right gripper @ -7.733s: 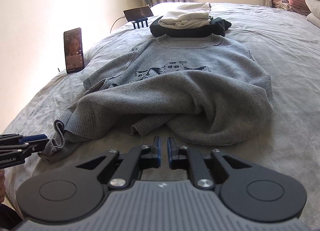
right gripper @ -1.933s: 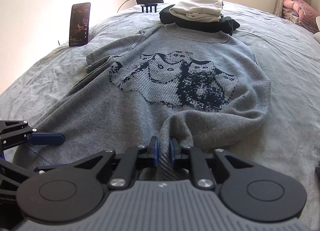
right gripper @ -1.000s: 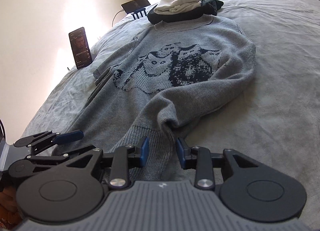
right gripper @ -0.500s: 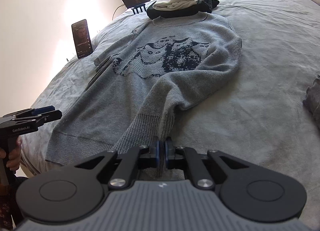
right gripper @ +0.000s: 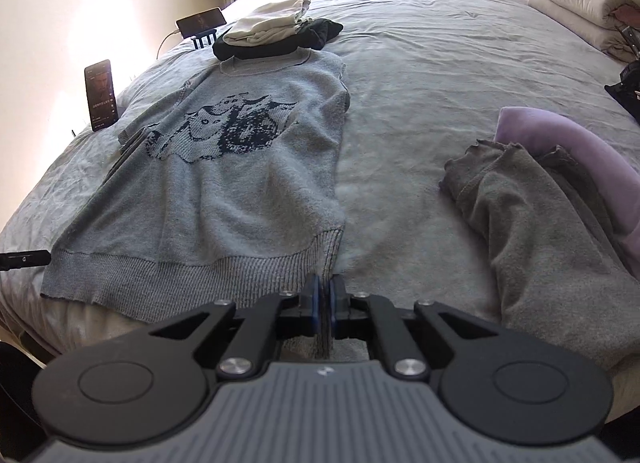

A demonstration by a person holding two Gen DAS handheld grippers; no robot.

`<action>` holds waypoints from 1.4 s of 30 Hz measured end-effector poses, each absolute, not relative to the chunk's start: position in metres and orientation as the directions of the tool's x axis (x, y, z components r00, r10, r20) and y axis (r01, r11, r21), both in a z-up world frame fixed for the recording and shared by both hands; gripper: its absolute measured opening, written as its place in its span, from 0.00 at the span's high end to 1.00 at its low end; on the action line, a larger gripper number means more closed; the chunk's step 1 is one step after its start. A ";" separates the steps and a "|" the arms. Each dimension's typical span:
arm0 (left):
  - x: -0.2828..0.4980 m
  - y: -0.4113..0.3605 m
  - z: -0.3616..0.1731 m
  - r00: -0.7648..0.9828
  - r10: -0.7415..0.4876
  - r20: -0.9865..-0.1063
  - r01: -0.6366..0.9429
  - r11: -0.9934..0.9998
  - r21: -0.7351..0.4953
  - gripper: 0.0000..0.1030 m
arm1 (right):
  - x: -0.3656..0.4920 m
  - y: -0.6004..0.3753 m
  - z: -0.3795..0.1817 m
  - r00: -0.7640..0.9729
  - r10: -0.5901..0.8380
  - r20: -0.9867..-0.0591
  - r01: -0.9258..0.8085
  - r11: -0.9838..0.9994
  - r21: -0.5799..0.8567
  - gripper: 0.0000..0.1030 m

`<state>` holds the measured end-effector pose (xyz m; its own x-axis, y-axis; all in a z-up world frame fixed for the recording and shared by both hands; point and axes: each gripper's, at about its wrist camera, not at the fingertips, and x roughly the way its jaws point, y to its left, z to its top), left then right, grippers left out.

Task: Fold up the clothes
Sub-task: 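Grasp the sweater hem with both grippers and pull it straight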

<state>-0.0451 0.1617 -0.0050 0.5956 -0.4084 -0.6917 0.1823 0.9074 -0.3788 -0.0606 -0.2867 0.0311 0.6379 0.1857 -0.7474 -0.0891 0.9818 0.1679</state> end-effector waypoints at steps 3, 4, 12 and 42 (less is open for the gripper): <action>-0.047 0.163 -0.006 0.591 -0.409 -0.695 0.178 0.907 -0.382 0.48 | -0.061 -0.298 0.023 0.623 0.165 -0.764 -0.057 0.985 0.165 0.94; -0.048 0.165 -0.007 0.590 -0.410 -0.695 0.174 0.906 -0.387 0.49 | -0.060 -0.299 0.020 0.616 0.162 -0.771 -0.052 0.985 0.166 0.94; -0.054 0.172 -0.012 0.572 -0.436 -0.695 0.160 0.890 -0.426 0.58 | -0.051 -0.301 -0.006 0.571 0.165 -0.804 -0.014 0.981 0.191 0.91; -0.088 0.132 0.026 0.644 -0.262 -0.719 0.258 0.959 -0.119 0.97 | -0.066 -0.278 0.026 0.590 0.093 -0.802 -0.153 0.988 0.002 0.95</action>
<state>-0.0876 0.1319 0.0256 0.6438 -0.2619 -0.7190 0.2577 0.9589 -0.1186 -0.0664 -0.2777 0.0260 0.5898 0.0932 -0.8021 -0.1533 0.9882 0.0021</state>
